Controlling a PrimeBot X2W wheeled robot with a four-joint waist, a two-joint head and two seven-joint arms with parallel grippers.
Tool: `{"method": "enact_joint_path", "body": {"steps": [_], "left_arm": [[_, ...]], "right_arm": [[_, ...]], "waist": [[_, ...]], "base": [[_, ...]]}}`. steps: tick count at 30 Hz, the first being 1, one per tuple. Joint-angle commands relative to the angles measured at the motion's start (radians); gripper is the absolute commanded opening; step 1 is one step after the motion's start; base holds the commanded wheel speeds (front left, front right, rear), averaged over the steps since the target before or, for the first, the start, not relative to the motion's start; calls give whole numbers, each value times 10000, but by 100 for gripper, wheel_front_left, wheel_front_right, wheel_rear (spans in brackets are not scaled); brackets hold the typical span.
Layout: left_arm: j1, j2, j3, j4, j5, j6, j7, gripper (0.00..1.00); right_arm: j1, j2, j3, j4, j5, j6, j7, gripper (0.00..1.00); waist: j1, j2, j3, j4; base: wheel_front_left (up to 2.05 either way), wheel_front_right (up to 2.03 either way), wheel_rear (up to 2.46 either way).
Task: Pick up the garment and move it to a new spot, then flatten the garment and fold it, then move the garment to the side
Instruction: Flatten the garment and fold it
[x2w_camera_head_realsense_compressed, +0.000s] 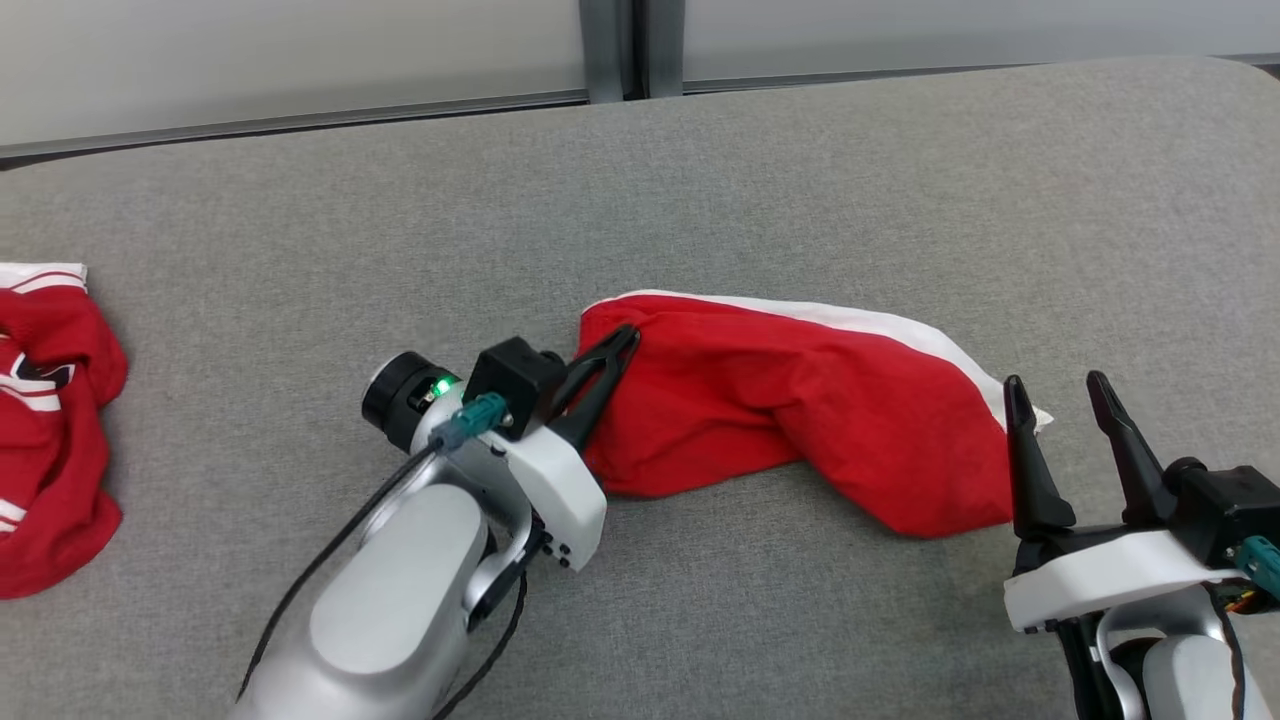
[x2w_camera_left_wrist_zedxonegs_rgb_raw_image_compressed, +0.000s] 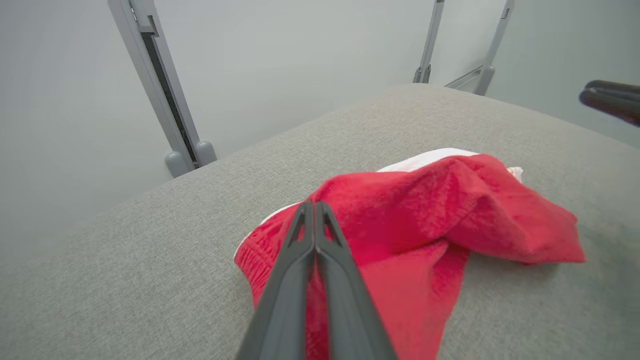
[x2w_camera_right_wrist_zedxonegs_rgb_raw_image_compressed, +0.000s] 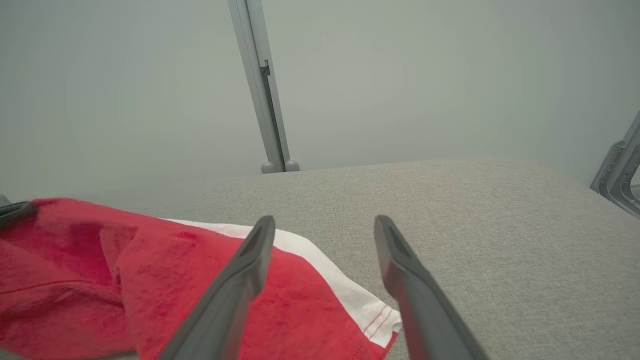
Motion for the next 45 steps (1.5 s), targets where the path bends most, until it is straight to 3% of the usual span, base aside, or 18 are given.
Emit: {"method": "enact_joint_path", "body": {"steps": [1,8,13,21,22,23,32,40,45], "left_arm": [[360,154,-113,-380,104,14,-162,0],[2264,847,-598,-2687,165,371,139,0],[3955,1417,-1094,-3684,-267,476,1255,0],[4236,1204,-1077,-3394,-638,622,1291,0],[4212,1148,-980,-3302,-674,683,1130,32],[4172,1066,-881,-3265,-728,727,934,100],[4345,821,398,-3727,-1109,1307,-1114,100],[4578,1122,2104,-4396,-965,2120,-1431,100],[4854,1471,3363,-4559,-911,2290,-1434,100]], "right_arm": [[76,-14,-57,1,-28,-3,-19,100],[207,-14,-243,-38,36,-3,38,100],[234,-13,-238,-38,90,-3,112,100],[138,-12,-311,-19,146,-3,140,100],[119,-12,-298,-20,143,-3,136,100],[88,-12,-278,-29,138,-3,131,100],[243,-10,-272,-202,-35,-3,182,100],[487,-12,-195,-389,-233,-3,401,100],[692,-11,-98,-507,-315,-3,582,100]], "waist": [[0,0,-76,158],[0,0,-226,462],[0,0,-277,470],[0,0,-134,587],[0,0,-125,582],[0,0,-123,569],[0,0,-573,606],[0,0,-1078,764],[0,0,-1319,845]], "base": [[0,0,0],[0,0,0],[0,0,0],[0,0,0],[0,0,0],[0,0,0],[0,0,0],[0,0,0],[0,0,0]]}}
